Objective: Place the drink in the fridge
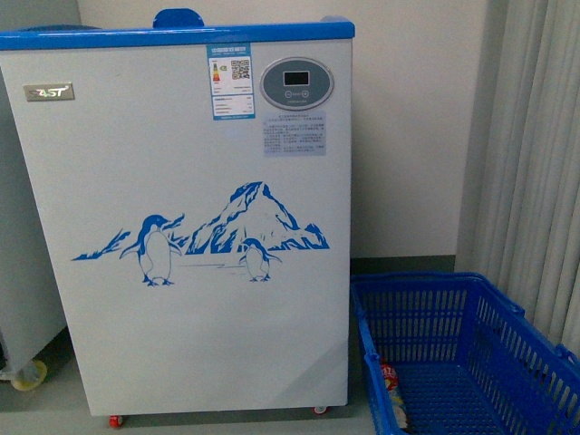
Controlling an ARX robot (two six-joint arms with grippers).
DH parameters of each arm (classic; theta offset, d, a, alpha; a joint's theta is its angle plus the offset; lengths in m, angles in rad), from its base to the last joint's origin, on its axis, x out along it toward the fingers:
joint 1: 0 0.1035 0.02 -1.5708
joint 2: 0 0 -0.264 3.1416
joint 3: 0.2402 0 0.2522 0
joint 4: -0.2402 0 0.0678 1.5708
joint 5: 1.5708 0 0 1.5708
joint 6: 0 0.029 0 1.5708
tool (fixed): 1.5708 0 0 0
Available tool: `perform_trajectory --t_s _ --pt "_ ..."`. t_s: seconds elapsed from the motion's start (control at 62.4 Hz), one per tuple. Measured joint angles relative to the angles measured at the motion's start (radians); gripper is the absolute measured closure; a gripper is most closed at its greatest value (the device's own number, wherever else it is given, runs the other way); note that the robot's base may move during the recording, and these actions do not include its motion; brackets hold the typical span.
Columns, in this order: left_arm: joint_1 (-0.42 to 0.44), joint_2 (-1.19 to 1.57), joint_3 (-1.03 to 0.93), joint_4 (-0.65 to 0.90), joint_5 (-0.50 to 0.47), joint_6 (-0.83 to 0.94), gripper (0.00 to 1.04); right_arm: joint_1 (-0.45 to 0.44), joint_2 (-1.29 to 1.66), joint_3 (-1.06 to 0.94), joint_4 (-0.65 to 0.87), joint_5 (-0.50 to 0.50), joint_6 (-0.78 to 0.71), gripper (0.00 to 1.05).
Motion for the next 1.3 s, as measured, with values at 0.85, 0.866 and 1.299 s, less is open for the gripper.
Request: perform_trajectory --t_s 0.85,0.866,1.299 --pt "0.000 0.000 0.000 0.000 0.000 0.000 0.08 0.000 0.000 0.000 0.000 0.000 0.000 0.07" --pt "0.000 0.000 0.000 0.000 0.000 0.000 0.08 0.000 0.000 0.000 0.000 0.000 0.000 0.07" --pt "0.000 0.000 0.000 0.000 0.000 0.000 0.08 0.000 0.000 0.000 0.000 0.000 0.000 0.07"
